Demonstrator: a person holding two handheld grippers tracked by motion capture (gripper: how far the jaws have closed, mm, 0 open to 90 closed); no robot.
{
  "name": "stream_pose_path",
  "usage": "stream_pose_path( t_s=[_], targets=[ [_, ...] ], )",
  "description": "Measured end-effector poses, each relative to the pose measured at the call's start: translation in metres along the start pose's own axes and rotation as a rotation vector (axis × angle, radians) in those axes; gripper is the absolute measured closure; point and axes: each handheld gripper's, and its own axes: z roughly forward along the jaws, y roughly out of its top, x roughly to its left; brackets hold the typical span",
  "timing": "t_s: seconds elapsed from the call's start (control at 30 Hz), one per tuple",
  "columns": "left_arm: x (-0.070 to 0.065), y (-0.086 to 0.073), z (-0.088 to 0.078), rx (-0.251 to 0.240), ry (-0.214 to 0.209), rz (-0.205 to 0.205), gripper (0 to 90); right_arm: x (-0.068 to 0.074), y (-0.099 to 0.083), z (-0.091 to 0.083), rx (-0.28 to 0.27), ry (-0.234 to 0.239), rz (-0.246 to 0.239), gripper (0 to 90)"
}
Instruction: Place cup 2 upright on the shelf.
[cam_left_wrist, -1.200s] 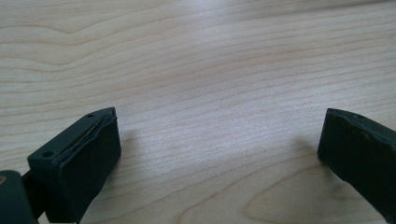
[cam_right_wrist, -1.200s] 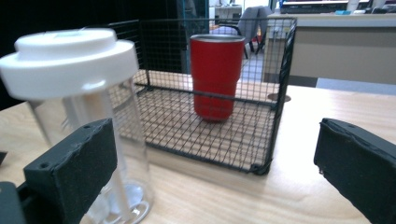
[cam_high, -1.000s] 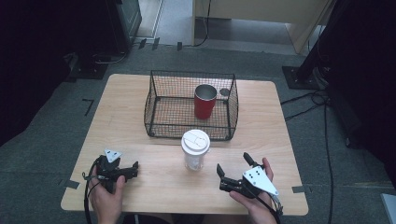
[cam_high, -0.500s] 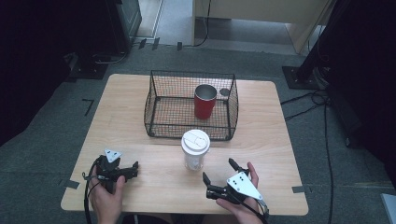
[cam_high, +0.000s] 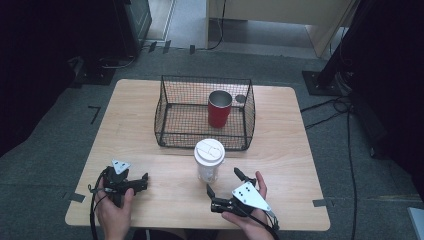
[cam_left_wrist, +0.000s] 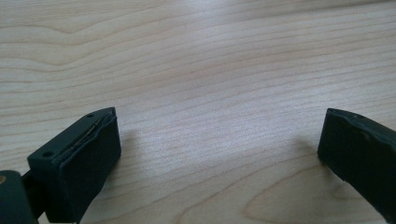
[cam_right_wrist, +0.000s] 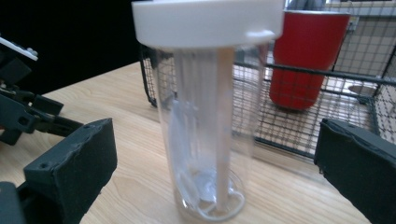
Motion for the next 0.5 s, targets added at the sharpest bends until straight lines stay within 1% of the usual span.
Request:
stream_pose_path(
  t_s=[0.1,0.2,0.27,0.33,0.37,0.4,0.43,0.5],
  targets=[
    [0.000,0.000,0.000,0.000,0.000,0.000,0.0,0.003,0.004,0.004,-0.005,0.006,0.006,0.0],
    [0.000,0.000,0.000,0.000,0.000,0.000,0.0,0.005,0.006,0.007,-0.007,0.011,0.002,0.0],
    [0.000,0.000,0.000,0.000,0.000,0.000,0.1,0.006,0.009,0.011,-0.011,0.003,-0.006,0.0],
    [0.000,0.000,0.000,0.000,0.000,0.000,0.0,0.005,0.010,0.014,-0.010,-0.007,-0.003,0.0],
    [0.000,0.000,0.000,0.000,0.000,0.000,0.0,0.005,0.010,0.014,-0.010,-0.007,-0.003,0.0],
    [0.000,0.000,0.000,0.000,0.000,0.000,0.0,0.005,0.013,0.019,-0.009,-0.008,-0.011,0.0],
    [0.000,0.000,0.000,0.000,0.000,0.000,0.0,0.005,0.013,0.019,-0.009,-0.008,-0.011,0.0],
    [0.000,0.000,0.000,0.000,0.000,0.000,0.0,0.006,0.016,0.024,-0.009,-0.008,-0.013,0.0]
  ],
)
